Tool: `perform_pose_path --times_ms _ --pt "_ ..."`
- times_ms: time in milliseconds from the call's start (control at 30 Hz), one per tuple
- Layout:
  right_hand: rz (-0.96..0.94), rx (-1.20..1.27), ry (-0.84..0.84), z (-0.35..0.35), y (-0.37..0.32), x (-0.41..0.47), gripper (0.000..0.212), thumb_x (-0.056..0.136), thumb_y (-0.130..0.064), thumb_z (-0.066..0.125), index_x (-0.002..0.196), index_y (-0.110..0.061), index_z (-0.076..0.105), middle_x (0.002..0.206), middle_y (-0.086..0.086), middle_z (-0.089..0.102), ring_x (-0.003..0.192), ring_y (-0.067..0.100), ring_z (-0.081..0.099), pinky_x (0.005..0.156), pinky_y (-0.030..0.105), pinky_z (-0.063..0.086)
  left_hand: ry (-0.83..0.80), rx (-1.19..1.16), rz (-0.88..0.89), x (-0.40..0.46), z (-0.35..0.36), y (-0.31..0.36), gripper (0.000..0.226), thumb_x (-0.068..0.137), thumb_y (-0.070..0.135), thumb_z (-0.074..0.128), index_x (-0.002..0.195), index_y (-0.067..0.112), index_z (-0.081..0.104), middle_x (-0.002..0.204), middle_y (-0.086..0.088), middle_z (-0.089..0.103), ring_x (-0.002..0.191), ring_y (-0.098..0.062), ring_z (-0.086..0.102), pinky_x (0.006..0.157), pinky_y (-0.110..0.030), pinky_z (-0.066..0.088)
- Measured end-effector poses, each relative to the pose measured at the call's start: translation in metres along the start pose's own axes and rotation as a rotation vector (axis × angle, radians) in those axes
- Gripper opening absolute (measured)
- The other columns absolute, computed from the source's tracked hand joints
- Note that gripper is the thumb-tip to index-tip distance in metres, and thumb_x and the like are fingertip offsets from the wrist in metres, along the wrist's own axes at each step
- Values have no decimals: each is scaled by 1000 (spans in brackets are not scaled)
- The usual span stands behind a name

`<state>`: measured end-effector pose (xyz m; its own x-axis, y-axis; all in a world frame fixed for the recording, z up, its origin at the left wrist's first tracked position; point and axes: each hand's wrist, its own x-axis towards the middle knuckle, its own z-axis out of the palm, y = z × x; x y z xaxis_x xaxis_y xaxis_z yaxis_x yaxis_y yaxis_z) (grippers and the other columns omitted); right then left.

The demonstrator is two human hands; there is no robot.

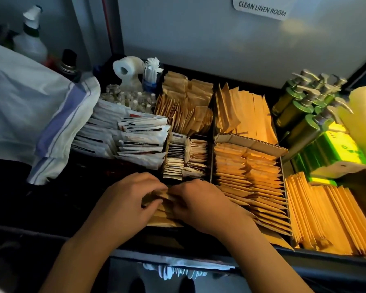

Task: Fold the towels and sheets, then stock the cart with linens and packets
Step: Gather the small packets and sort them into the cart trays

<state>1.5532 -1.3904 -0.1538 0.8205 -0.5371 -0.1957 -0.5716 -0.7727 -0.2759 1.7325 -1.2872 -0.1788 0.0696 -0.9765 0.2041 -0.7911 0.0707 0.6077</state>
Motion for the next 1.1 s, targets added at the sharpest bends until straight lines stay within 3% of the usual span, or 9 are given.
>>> perform_pose_path --times_ms 133,300,400,467,567,667,800,1100 --pt "-44 37 106 -8 5 -9 23 97 -33 53 117 -29 65 100 -3 70 93 24 64 78 42 53 4 -4 -3 7 4 5 40 82 24 81 118 39 71 110 28 61 106 2 59 87 -29 56" --pt "-43 332 336 -21 20 -33 32 99 -19 58 128 -25 67 108 -6 73 98 12 66 83 38 54 87 -66 -6 19 3 15 33 85 32 76 118 35 72 110 25 67 105 3 63 87 -27 56" --pt "0 472 497 -30 35 -50 33 100 -18 59 130 -27 68 112 -15 71 105 1 63 88 27 53 160 -124 58 32 1 32 27 89 39 69 114 32 73 106 26 68 102 7 63 85 -10 49" --pt "12 479 569 -37 48 -61 31 99 -16 62 127 -27 69 116 -17 70 110 1 62 92 27 52 177 -138 124 45 3 47 25 90 35 67 114 29 73 104 25 68 101 5 64 85 -6 45" --pt "30 464 698 -47 66 -80 29 95 -17 69 122 -25 71 119 -18 69 117 3 61 95 22 51 161 -115 225 67 12 69 24 91 27 69 114 25 75 107 22 69 102 4 64 86 -7 46" --pt "75 417 839 -56 83 -102 29 91 -16 74 119 -24 74 115 -16 69 109 9 63 84 16 48 114 -108 318 90 26 94 27 90 21 71 117 22 75 111 15 71 103 0 65 88 -19 54" --pt "150 365 877 -61 108 -127 30 88 -7 77 115 -21 76 110 -13 70 102 8 64 75 19 51 68 -110 368 114 50 121 29 91 20 72 120 18 75 112 8 72 106 -10 67 89 -38 58" --pt "296 349 817 -46 149 -139 29 89 -11 76 115 -23 75 108 -14 70 104 1 62 84 11 48 -6 -21 351 132 90 137 28 95 25 67 123 25 72 116 11 71 109 -8 64 91 -36 58"
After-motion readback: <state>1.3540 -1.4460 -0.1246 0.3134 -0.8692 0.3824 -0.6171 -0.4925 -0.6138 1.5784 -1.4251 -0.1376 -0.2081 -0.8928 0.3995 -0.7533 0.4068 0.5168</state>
